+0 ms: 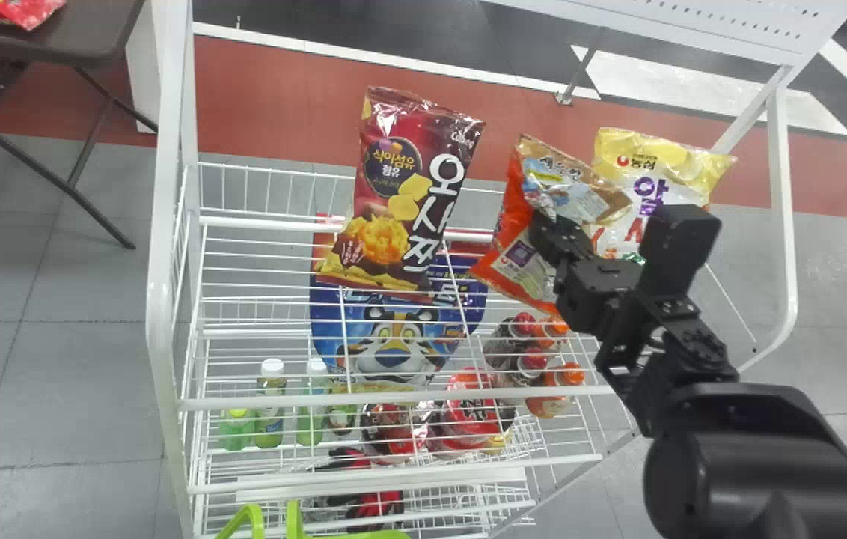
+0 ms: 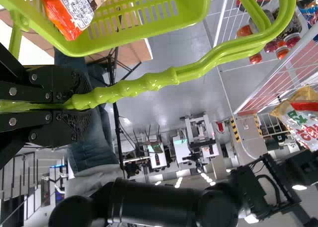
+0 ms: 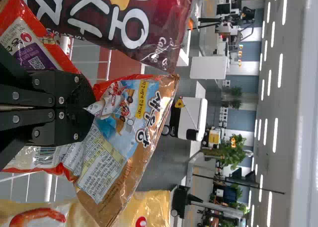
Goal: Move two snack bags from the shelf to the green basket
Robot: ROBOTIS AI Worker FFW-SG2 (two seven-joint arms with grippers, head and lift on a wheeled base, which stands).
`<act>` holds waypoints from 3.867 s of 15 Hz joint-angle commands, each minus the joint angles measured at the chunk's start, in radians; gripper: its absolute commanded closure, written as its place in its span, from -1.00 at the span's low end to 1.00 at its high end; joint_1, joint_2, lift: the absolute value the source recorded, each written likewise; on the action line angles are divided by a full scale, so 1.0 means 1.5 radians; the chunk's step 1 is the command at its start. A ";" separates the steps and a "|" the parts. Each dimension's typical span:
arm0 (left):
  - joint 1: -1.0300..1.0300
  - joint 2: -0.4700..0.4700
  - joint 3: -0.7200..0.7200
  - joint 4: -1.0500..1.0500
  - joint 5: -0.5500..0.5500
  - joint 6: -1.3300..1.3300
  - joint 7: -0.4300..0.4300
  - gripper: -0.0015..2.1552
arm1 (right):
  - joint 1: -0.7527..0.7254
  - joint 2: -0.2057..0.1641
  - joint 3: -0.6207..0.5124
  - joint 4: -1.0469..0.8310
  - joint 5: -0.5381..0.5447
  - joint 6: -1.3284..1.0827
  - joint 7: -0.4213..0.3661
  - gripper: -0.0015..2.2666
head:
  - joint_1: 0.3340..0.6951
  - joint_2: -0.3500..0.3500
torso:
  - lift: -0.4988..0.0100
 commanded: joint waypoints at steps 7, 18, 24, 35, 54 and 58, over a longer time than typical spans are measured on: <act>-0.001 -0.003 -0.008 -0.002 -0.002 -0.006 0.002 0.91 | 0.165 -0.001 -0.026 -0.284 -0.089 0.408 0.030 0.98 | 1.00 -1.00 | 0.90; -0.002 -0.006 -0.025 -0.002 -0.012 -0.008 0.006 0.91 | 0.225 -0.020 0.080 -0.342 -0.207 0.669 0.059 0.98 | 1.00 -1.00 | 0.90; 0.002 -0.005 -0.029 -0.009 -0.014 -0.008 0.007 0.91 | 0.225 -0.051 0.216 -0.211 -0.148 0.669 0.043 0.98 | 1.00 -1.00 | 0.90; 0.014 -0.004 -0.029 -0.025 -0.018 -0.006 0.009 0.91 | 0.197 -0.062 0.252 -0.083 -0.108 0.567 0.048 -1.00 | 1.00 -1.00 | 0.90; 0.009 -0.011 -0.026 0.012 -0.018 -0.045 0.005 0.91 | 0.328 0.012 0.187 -0.105 -0.004 -0.370 -0.038 -0.92 | 1.00 -1.00 | 0.90; 0.010 -0.012 -0.026 0.023 -0.018 -0.059 0.003 0.91 | 0.334 0.029 0.210 -0.091 0.007 -0.372 -0.083 -0.92 | 1.00 -1.00 | 0.90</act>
